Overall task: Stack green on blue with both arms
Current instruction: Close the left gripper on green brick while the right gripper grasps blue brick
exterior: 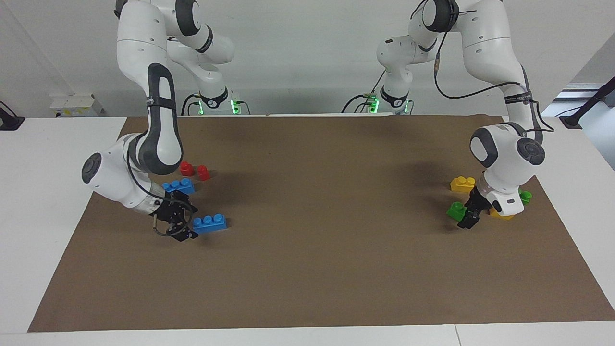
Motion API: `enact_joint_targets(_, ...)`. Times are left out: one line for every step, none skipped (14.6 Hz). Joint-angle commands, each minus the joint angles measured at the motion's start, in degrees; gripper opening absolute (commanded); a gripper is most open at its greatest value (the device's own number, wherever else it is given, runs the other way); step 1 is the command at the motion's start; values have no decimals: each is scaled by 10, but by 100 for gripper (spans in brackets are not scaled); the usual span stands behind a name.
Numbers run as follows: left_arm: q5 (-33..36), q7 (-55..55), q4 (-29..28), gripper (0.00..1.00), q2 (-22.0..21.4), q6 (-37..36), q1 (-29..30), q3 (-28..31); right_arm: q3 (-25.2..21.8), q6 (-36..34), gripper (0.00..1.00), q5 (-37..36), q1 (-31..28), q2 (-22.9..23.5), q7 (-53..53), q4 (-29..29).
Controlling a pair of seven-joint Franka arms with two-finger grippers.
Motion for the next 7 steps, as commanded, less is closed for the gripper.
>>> enact_joint_targets(-7, -2, -18, 45, -8, 13, 4, -2, 3, 24, 97, 17, 0, -8, -22, -20)
enact_joint_targets(-7, -2, -20, 25, -9, 14, 3, -2, 3, 29, 94, 17, 2, -8, -22, -21)
enact_joint_targets(-7, -2, -20, 8, -9, 14, 3, -2, 4, 30, 89, 20, 2, -5, -22, -21)
enact_joint_targets(-7, -1, -22, 0, -9, 14, 3, -2, 3, 31, 83, 34, 4, -4, -22, -21)
enact_joint_targets(-7, -1, -22, 0, -9, 14, 3, -2, 3, 30, 71, 44, 7, -4, -21, -21)
enact_joint_targets(-7, 0, -22, 0, -9, 14, 3, -3, 3, 31, 50, 44, 7, -4, -21, -21)
enact_joint_targets(-7, -1, -20, 0, -9, 13, 3, -3, 3, 33, 28, 44, 7, -4, -21, -21)
